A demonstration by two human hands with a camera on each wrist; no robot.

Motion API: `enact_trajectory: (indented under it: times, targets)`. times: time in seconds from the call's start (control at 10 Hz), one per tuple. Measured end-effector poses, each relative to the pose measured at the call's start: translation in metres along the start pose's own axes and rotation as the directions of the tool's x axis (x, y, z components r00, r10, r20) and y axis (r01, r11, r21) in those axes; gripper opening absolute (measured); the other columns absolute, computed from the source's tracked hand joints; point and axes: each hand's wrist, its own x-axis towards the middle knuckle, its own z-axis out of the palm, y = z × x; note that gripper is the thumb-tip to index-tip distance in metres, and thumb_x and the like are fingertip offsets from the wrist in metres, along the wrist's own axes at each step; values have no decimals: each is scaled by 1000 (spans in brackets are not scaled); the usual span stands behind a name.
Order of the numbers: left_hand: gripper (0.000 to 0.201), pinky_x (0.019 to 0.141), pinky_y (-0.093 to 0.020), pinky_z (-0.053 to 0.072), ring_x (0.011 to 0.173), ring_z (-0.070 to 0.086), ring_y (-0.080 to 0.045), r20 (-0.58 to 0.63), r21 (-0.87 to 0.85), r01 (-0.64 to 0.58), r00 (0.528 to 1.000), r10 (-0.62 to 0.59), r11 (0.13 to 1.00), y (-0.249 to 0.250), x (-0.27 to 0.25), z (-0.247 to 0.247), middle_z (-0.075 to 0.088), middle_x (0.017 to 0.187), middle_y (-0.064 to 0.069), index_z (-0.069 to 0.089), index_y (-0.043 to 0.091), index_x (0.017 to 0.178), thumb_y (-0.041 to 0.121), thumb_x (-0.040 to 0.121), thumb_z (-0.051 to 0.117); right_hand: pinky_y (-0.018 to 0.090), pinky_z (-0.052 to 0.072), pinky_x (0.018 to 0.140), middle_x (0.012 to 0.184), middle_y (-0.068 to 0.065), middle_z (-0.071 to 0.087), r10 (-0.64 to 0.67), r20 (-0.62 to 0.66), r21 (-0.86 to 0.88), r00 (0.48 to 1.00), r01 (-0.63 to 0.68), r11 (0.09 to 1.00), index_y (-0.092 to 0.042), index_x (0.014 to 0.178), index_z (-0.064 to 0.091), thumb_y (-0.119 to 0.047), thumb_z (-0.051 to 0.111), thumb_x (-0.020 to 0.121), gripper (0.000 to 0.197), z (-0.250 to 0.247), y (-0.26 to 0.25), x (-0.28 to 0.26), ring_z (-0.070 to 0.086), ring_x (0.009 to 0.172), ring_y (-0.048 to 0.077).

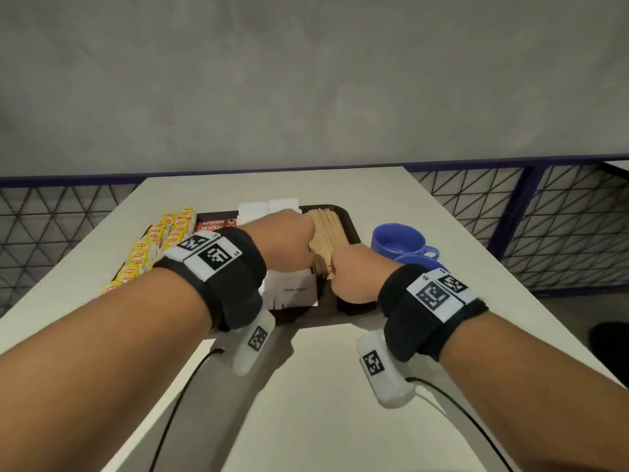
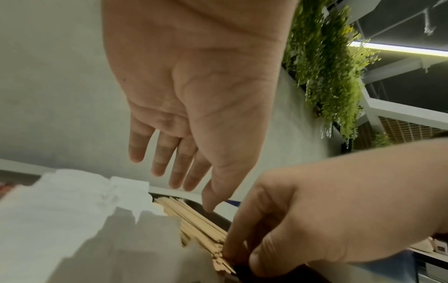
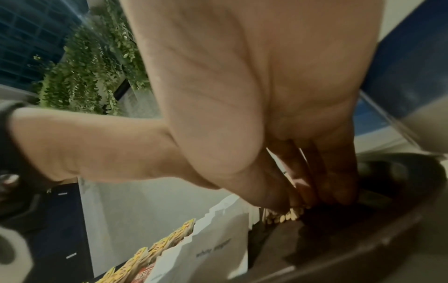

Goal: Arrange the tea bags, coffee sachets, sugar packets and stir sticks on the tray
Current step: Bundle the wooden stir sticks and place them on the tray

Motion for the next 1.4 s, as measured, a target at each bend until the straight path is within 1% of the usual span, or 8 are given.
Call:
enact_trajectory:
  times: [0.1,0.2,0.4,0.6,0.8,1.1,1.3,1.4]
  targets:
    - [45,100,-39,52,118,61,-25,-47,-1,-13,999,13,1000,-21,-28,-10,64,132,-8,60,13,135,37,97,57,28,54,78,87,6,65,4,11,-4,1000,-4,1000,-4,107,65,-8,47,100,20,1,3,0,63,84,21]
    - [45,96,-31,48,119,58,-19,-82,-38,-5,997,2,999,-48,-58,-15,62,136,1,58,20,137,40,97,59,30,56,84,105,11,71,4,29,16,1000,-4,1000,-6,112,68,-5,46,98,26,5,1,-2,68,96,25]
    - [14,77,-27,52,86,63,-9,-33,-69,35,999,-38,997,-87,-116,-3,70,95,12,70,27,103,31,92,62,25,53,76,98,6,71,11,8,-6,1000,-11,1000,-12,109,71,-7,47,99,26,8,0,5,67,90,20]
    - [16,62,-28,41,73,55,-15,29,61,51,998,-53,997,-105,-167,26,50,72,13,51,33,79,32,92,60,28,57,82,92,-11,71,-127,-5,-56,992,127,990,-30,102,71,-20,57,98,17,15,-2,-24,66,84,9]
    - [12,70,-32,51,86,64,-23,91,251,128,984,-155,959,-124,-190,44,67,96,1,64,27,100,32,96,54,31,50,81,85,-11,58,-241,-11,-285,970,228,931,-20,104,72,-18,58,93,18,27,2,-40,59,84,14]
    - [23,84,-32,54,103,66,-27,145,435,105,972,-185,894,-120,-187,45,68,112,-6,63,20,121,20,101,51,29,55,85,96,3,70,-149,-9,-368,989,135,920,-15,104,71,-16,58,98,14,26,-11,-43,68,91,21]
    - [22,88,-30,50,107,63,-27,146,300,183,961,-234,936,-126,-171,44,65,116,-9,62,12,120,20,102,52,22,50,80,91,3,65,-90,-1,-348,996,84,934,-12,105,70,-13,57,99,15,18,-21,-32,66,90,19]
    - [22,81,-28,45,106,63,-28,146,299,217,952,-269,929,-133,-165,40,65,117,-11,61,12,120,21,102,51,23,49,79,89,3,63,-90,4,-372,996,85,924,-10,106,70,-11,55,99,17,14,-23,-25,65,89,20]
